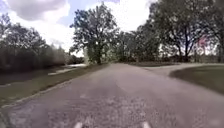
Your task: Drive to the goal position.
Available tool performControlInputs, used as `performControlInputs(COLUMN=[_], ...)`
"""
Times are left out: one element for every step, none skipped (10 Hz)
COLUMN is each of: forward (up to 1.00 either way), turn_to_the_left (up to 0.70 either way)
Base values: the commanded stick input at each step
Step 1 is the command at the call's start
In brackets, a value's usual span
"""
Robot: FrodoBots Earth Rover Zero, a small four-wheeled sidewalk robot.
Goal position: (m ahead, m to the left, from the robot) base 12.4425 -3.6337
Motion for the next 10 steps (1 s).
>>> performControlInputs(forward=[1.00, 1.00, 1.00, 1.00, 1.00, 1.00, 1.00, 1.00, 1.00, 1.00], turn_to_the_left=[0.00, 0.00, 0.00, 0.00, 0.00, -0.17, -0.27, -0.27, -0.27, -0.27])
